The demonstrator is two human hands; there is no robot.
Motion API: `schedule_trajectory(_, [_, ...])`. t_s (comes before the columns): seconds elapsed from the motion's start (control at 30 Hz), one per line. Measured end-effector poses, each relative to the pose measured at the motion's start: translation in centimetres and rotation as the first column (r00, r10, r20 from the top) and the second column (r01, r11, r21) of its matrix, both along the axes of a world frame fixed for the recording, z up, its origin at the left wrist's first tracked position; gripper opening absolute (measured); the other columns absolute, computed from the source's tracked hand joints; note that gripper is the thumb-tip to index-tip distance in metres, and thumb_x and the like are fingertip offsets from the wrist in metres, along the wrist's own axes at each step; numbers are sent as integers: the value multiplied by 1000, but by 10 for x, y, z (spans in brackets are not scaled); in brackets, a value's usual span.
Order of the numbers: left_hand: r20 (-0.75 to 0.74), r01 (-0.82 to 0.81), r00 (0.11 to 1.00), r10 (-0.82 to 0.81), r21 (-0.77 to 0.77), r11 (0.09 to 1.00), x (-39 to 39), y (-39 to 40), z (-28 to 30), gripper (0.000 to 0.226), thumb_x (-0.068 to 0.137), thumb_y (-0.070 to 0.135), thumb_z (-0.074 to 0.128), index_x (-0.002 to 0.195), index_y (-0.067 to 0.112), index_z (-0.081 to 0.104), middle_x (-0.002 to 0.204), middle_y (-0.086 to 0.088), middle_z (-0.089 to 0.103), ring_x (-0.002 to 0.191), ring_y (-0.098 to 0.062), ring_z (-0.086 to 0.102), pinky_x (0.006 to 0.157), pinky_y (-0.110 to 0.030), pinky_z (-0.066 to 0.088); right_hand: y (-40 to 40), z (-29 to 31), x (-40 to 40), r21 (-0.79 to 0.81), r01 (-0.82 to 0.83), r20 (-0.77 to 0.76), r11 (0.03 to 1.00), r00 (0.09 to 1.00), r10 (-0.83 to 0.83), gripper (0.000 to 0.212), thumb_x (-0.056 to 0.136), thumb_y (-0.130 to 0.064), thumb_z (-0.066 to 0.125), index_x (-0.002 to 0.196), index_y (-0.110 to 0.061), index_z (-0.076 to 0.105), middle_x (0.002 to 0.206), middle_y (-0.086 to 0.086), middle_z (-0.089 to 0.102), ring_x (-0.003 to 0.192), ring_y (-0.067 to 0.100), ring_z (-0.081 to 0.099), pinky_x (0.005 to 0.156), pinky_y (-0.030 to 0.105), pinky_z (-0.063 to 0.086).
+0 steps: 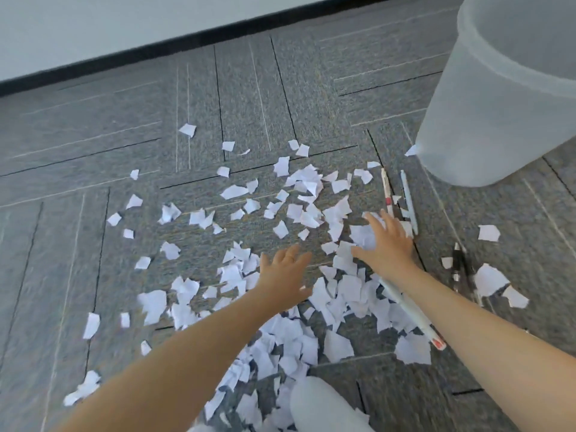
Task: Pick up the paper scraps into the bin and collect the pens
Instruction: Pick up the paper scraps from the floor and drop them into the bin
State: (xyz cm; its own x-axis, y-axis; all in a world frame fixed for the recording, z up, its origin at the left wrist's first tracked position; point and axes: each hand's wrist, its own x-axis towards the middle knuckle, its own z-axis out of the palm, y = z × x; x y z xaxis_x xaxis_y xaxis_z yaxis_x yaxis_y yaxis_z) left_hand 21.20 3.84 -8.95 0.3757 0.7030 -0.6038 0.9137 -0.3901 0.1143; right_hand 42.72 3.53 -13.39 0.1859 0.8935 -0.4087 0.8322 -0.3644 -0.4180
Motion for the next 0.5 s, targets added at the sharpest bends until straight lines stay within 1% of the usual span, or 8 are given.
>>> schedule_trajectory(0.03, [21, -134, 991, 133, 22, 991, -11, -6, -2, 81, 86, 49, 52, 146, 30, 3, 157, -4, -6, 144, -29, 3, 110, -61, 7, 4, -3, -3, -44, 41, -4, 998, 999, -41, 82, 79, -59, 57, 145, -34, 14, 157, -1, 1, 143, 29, -1, 112, 58, 10])
schedule_trajectory(0.07, [48, -287, 957, 285, 42, 957, -21, -13, -6, 85, 85, 54, 51, 146, 32, -4, 156, -3, -12, 144, -29, -2, 110, -62, 5, 6, -5, -7, -89, 51, 11, 995, 999, -50, 85, 78, -62, 55, 145, -35, 10, 157, -2, -1, 143, 30, -5, 111, 60, 8])
schedule_trajectory(0.13, [92, -557, 829, 551, 64, 828, -39, -26, -15, 92, 81, 66, 46, 145, 34, -11, 155, -2, -19, 144, -29, -10, 109, -63, 2, 4, -8, -20, -141, -21, 77, 990, 997, 32, 91, 77, -68, 50, 146, -35, 3, 157, -4, -5, 143, 30, -11, 110, 63, 3])
schedule_trajectory(0.2, [99, -694, 720, 687, 65, 717, -57, -38, -27, 95, 77, 75, 39, 144, 34, -14, 154, -2, -22, 143, -28, -14, 109, -63, 0, -7, -10, -40, -137, -133, 88, 982, 985, 146, 91, 75, -71, 48, 146, -36, 4, 156, -6, -7, 143, 26, -12, 108, 63, -2])
schedule_trajectory(0.27, [96, -734, 678, 729, 32, 679, -74, -43, -37, 96, 75, 78, 37, 144, 35, -15, 154, -2, -23, 143, -28, -16, 109, -62, 0, -20, -11, -59, -130, -194, 66, 972, 977, 203, 90, 74, -71, 49, 146, -36, 6, 156, -7, -10, 143, 24, -14, 108, 63, -5])
schedule_trajectory(0.3, [91, -732, 679, 728, 10, 681, -81, -45, -41, 96, 74, 78, 37, 144, 36, -15, 154, -2, -23, 143, -28, -16, 110, -62, 0, -27, -12, -66, -129, -215, 69, 968, 972, 225, 91, 74, -71, 50, 145, -37, 6, 155, -8, -11, 142, 24, -15, 108, 63, -5])
schedule_trajectory(0.4, [72, -644, 763, 642, 11, 765, -89, -53, -52, 94, 75, 78, 36, 144, 37, -14, 154, -4, -22, 142, -31, -17, 109, -62, 0, -46, -10, -76, -109, -350, 46, 930, 933, 356, 88, 74, -70, 50, 144, -37, 9, 155, -11, -8, 143, 23, -12, 109, 61, -3])
schedule_trajectory(0.5, [92, -522, 851, 517, 43, 852, -82, -69, -57, 94, 76, 77, 33, 144, 34, -15, 154, -4, -23, 141, -30, -21, 109, -61, -4, -70, -7, -81, -120, -553, 8, 825, 830, 558, 84, 76, -69, 49, 144, -37, 11, 155, -10, -6, 143, 21, -13, 113, 56, -5])
